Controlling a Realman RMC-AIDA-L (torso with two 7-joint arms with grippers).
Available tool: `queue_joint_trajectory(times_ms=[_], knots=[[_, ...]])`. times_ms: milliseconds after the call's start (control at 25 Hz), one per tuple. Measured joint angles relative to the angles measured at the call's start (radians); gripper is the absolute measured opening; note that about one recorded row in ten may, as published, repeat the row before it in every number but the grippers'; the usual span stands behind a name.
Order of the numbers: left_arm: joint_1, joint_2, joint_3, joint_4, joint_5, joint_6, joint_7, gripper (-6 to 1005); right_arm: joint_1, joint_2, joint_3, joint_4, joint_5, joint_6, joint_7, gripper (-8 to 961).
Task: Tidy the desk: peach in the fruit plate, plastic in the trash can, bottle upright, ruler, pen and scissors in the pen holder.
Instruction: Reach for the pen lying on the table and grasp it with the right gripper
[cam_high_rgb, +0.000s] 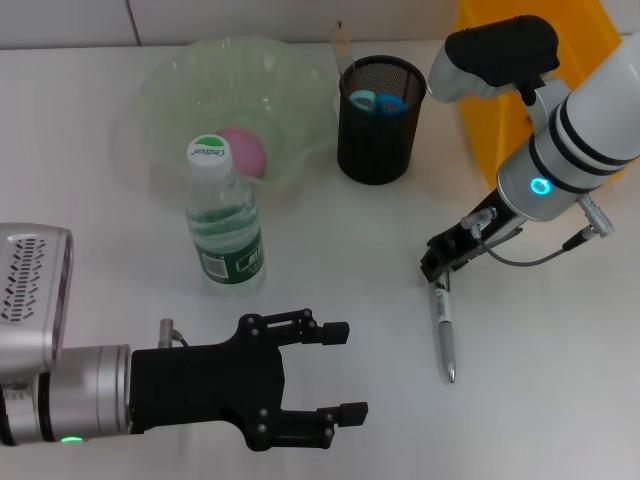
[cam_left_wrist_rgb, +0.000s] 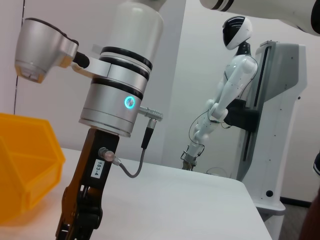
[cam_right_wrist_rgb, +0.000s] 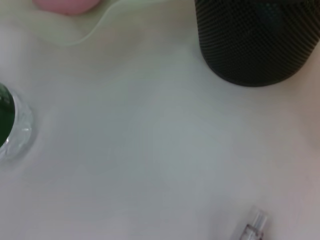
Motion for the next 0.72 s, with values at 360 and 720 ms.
queue_joint_trajectory(times_ms=[360, 720], knots=[[0.0, 0.0, 0.0, 0.0, -0.001, 0.0, 0.0, 783, 0.0, -0.001, -0.003, 0.0, -0.001, -0.007, 0.0, 281], [-0.001, 0.0, 0.0, 0.0, -0.002, 0.0, 0.0, 783, 0.0, -0.002, -0.003, 0.0, -0.002, -0.009, 0.0, 198]])
